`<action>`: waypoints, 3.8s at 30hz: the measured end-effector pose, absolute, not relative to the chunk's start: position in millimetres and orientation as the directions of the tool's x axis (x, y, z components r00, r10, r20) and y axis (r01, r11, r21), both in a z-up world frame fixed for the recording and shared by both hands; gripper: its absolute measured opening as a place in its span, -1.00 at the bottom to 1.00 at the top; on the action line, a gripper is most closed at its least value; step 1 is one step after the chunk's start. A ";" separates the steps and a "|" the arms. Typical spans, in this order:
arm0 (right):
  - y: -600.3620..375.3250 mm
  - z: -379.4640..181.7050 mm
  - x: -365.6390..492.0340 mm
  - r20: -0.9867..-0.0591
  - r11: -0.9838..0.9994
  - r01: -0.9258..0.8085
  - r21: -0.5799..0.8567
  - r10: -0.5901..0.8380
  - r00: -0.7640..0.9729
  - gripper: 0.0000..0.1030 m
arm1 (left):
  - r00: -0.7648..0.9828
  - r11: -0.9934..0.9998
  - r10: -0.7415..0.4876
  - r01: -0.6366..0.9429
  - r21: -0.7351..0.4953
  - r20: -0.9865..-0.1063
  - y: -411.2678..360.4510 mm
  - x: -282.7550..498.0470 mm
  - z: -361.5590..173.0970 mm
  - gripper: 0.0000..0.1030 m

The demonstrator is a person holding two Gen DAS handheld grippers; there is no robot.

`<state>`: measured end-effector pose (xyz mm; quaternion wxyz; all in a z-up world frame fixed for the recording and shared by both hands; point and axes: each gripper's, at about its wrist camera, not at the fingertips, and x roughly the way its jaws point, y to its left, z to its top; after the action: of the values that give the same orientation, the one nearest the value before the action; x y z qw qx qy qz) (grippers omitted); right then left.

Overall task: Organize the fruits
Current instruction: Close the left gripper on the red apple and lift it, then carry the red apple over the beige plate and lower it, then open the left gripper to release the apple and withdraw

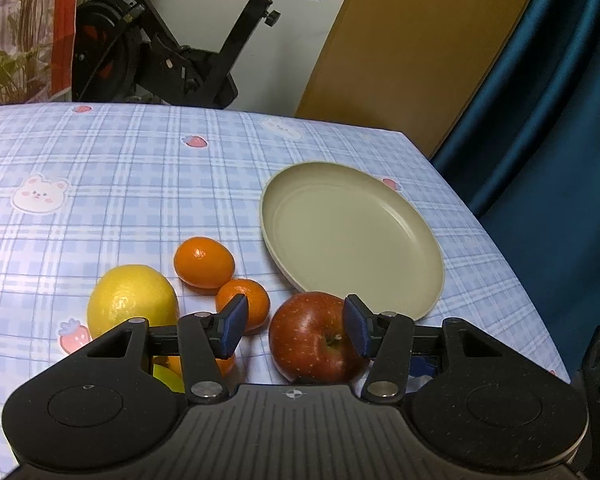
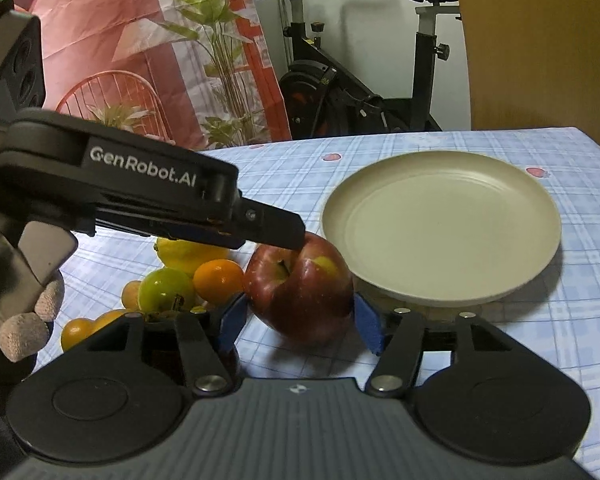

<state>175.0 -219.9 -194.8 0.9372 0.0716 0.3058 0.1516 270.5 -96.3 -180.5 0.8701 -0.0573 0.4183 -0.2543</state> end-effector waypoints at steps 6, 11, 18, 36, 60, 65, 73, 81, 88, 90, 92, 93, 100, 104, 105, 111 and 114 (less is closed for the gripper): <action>-222.9 -197.0 174.0 -0.539 0.941 -0.235 0.242 0.332 0.774 0.20 | 0.528 0.860 -0.483 0.435 -0.266 -0.698 -103.0 262.3 -178.8 0.27; -226.1 -197.9 172.9 -0.533 0.939 -0.237 0.249 0.337 0.776 0.19 | 0.503 0.852 -0.474 0.470 -0.232 -0.722 -111.8 257.7 -186.1 0.34; -222.0 -197.6 170.7 -0.526 0.940 -0.232 0.248 0.332 0.783 0.19 | 0.487 0.843 -0.484 0.482 -0.238 -0.727 -115.5 256.8 -194.3 0.30; -228.3 -152.0 161.3 -0.450 0.945 -0.225 0.236 0.312 0.837 0.14 | 0.548 0.820 -0.524 0.532 -0.212 -0.652 -119.7 248.3 -150.8 0.29; -255.2 -175.5 258.6 -0.498 0.953 -0.216 0.213 0.296 0.815 0.13 | 0.534 0.861 -0.464 0.460 -0.217 -0.707 -155.9 340.8 -178.0 0.29; -254.2 -184.9 265.0 -0.511 0.953 -0.204 0.223 0.292 0.808 0.13 | 0.523 0.865 -0.443 0.463 -0.194 -0.728 -157.5 349.7 -187.3 0.29; -253.0 -188.2 268.3 -0.501 0.948 -0.183 0.261 0.294 0.814 0.13 | 0.543 0.870 -0.433 0.460 -0.177 -0.720 -153.3 348.6 -188.7 0.30; -245.8 -185.8 274.8 -0.510 0.947 -0.163 0.276 0.288 0.811 0.13 | 0.556 0.878 -0.413 0.453 -0.153 -0.721 -151.6 351.5 -188.0 0.30; -243.9 -184.7 275.3 -0.510 0.940 -0.191 0.282 0.315 0.801 0.13 | 0.551 0.883 -0.406 0.442 -0.158 -0.729 -143.5 350.0 -188.6 0.30; -243.5 -184.8 275.3 -0.510 0.940 -0.193 0.282 0.318 0.800 0.13 | 0.551 0.884 -0.406 0.439 -0.160 -0.729 -142.1 350.0 -188.5 0.30; -243.0 -184.9 275.8 -0.509 0.940 -0.195 0.281 0.319 0.800 0.13 | 0.552 0.885 -0.404 0.438 -0.159 -0.729 -142.4 350.1 -188.6 0.30; -243.3 -185.1 276.4 -0.510 0.940 -0.194 0.280 0.317 0.800 0.13 | 0.552 0.885 -0.405 0.438 -0.160 -0.729 -142.9 350.3 -188.8 0.29; -243.1 -186.5 275.7 -0.519 0.943 -0.193 0.272 0.313 0.796 0.14 | 0.550 0.887 -0.405 0.430 -0.168 -0.731 -144.5 351.4 -190.0 0.33; -243.2 -185.3 275.9 -0.529 0.950 -0.172 0.262 0.290 0.798 0.17 | 0.563 0.889 -0.405 0.425 -0.168 -0.721 -141.0 349.4 -186.4 0.33; -244.3 -185.2 275.8 -0.532 0.950 -0.169 0.261 0.288 0.796 0.19 | 0.566 0.891 -0.405 0.422 -0.169 -0.718 -139.6 348.6 -184.7 0.33; -250.0 -179.6 265.0 -0.535 0.954 -0.152 0.260 0.273 0.799 0.25 | 0.594 0.894 -0.411 0.411 -0.178 -0.692 -129.1 338.9 -169.9 0.33; -254.8 -174.4 254.8 -0.530 0.954 -0.140 0.264 0.264 0.806 0.25 | 0.613 0.896 -0.409 0.411 -0.170 -0.676 -122.6 330.0 -160.6 0.33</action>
<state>254.8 -254.8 -174.4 0.9442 0.1064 0.2929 0.1069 330.0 -122.6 -160.6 0.8980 0.0009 0.3763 -0.2282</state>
